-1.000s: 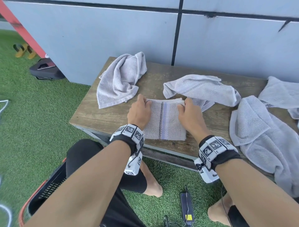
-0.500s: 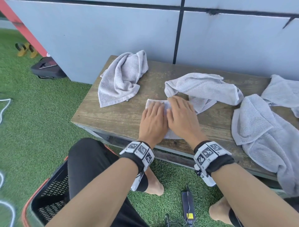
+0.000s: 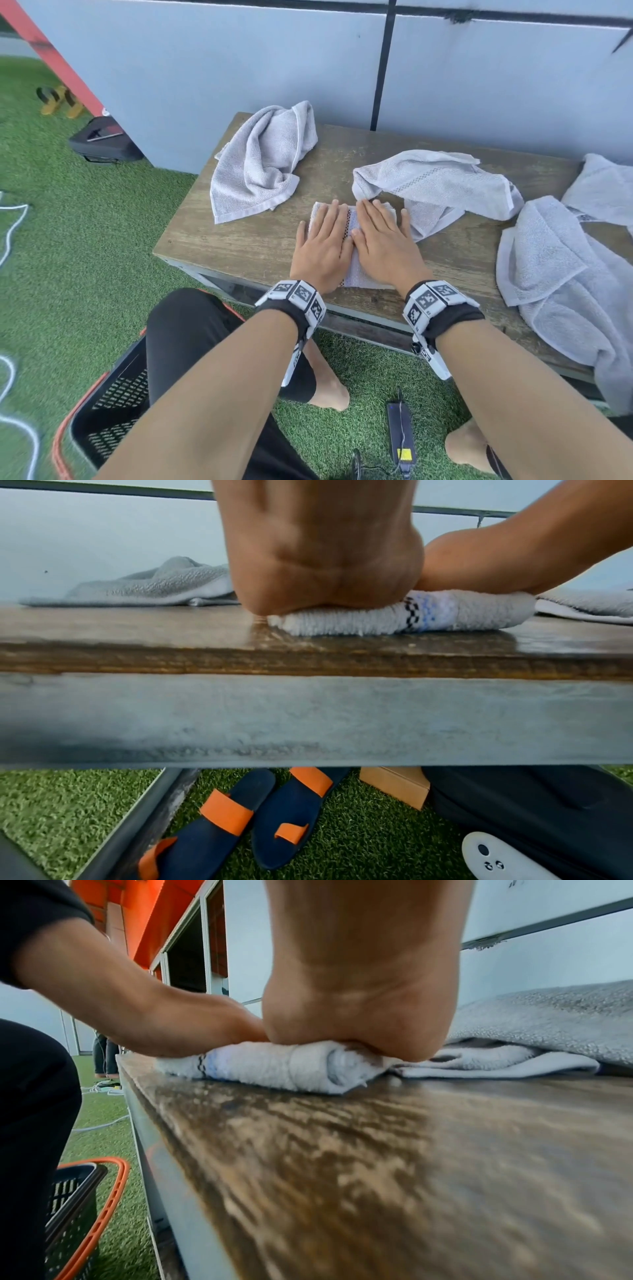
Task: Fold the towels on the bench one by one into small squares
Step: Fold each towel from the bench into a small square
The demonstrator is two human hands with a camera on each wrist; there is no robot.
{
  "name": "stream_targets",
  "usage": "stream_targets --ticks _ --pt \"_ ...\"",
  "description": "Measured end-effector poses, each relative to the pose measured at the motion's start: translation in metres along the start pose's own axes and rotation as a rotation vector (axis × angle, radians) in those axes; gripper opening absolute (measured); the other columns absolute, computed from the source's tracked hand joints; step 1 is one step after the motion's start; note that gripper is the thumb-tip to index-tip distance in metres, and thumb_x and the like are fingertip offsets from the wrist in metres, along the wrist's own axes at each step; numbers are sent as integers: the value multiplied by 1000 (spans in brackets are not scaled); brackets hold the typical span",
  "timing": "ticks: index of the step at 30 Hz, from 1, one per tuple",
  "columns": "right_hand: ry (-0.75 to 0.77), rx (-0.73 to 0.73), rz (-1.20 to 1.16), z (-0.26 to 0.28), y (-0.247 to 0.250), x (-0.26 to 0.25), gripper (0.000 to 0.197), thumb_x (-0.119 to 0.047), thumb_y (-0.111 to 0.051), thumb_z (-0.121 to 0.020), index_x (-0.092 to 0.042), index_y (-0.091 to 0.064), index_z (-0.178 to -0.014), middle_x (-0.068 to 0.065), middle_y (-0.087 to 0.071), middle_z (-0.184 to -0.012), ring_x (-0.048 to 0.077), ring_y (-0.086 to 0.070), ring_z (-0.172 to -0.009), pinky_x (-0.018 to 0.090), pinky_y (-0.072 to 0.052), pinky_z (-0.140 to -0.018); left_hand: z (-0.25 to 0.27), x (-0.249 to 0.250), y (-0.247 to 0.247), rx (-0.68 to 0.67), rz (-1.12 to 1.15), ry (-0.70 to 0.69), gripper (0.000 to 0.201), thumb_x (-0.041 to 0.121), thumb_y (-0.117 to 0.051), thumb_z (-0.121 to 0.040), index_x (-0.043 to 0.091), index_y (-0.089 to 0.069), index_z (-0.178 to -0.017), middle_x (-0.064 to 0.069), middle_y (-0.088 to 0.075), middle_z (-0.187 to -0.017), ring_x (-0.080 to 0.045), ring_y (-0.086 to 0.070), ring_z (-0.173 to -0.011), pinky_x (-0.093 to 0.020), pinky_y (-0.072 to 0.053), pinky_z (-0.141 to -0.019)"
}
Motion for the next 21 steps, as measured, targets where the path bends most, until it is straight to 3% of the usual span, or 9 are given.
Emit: stream_targets --ticks 2,5,7,9,11,13,15,18,21 --pt "-4 -12 53 0 5 -1 61 -43 -13 -105 -16 -9 -159 -2 -13 -167 18 -6 -154 53 7 -123 -2 -2 3 -19 -66 -23 59 50 -13 -106 29 -2 -160 8 7 -168 -13 13 -153 -54 -4 -124" --pt "-17 25 178 7 18 1 55 -34 -26 -105 -6 -30 -152 9 -42 -152 28 -38 -140 52 0 -124 -8 -12 13 -41 -161 92 69 62 -16 -102 29 2 -160 -5 15 -167 -28 17 -153 -59 2 -122" --pt "-8 101 289 21 29 -1 41 -26 -37 -101 -3 -59 -127 14 -61 -121 31 -57 -113 50 -11 -122 -4 -15 23 -13 -151 239 79 65 -24 -99 21 1 -160 -14 13 -166 -36 13 -152 -59 -1 -120" --pt "-15 118 331 37 33 -2 37 -28 -40 -101 -5 -70 -101 15 -64 -106 31 -60 -103 48 -20 -119 7 -12 32 96 -107 323 82 64 -36 -97 15 -9 -158 -19 0 -165 -39 -1 -152 -57 -11 -121" --pt "-51 96 326 53 33 -1 44 -33 -38 -103 -7 -72 -94 16 -66 -107 31 -61 -107 47 -26 -115 23 -12 33 170 -13 418 90 66 -42 -94 9 -11 -156 -20 -7 -164 -38 -9 -151 -54 -15 -121" --pt "-86 72 306 62 33 0 46 -36 -36 -104 -8 -72 -92 15 -68 -106 29 -63 -103 46 -30 -111 40 -14 26 132 77 549 100 71 -40 -91 3 -7 -157 -21 -6 -163 -38 -8 -151 -52 -11 -122" --pt "-119 54 251 66 34 0 46 -39 -37 -103 -11 -71 -88 13 -69 -103 27 -64 -97 45 -34 -107 53 -11 21 94 91 609 98 73 -39 -89 0 -20 -153 -23 -14 -160 -39 -13 -148 -52 -13 -121" --pt "-162 41 158 68 38 0 39 -41 -41 -101 -16 -62 -79 10 -67 -99 26 -64 -88 45 -39 -102 53 -4 21 118 137 564 69 62 -54 -86 6 -50 -125 -16 -37 -142 -35 -30 -133 -50 -25 -113" --pt "-201 8 100 75 42 -1 36 -43 -43 -99 -15 -50 -77 6 -59 -88 26 -62 -81 46 -40 -98 45 -3 30 80 362 535 42 39 -69 -85 7 -56 -108 -12 -53 -123 -29 -48 -118 -41 -45 -99"
Point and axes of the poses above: each hand's wrist, its own z-axis away from the middle knuckle, its own y-axis out of the back of the hand, x = y × z, the point moved 5 cm from there along -z, towards the middle knuckle
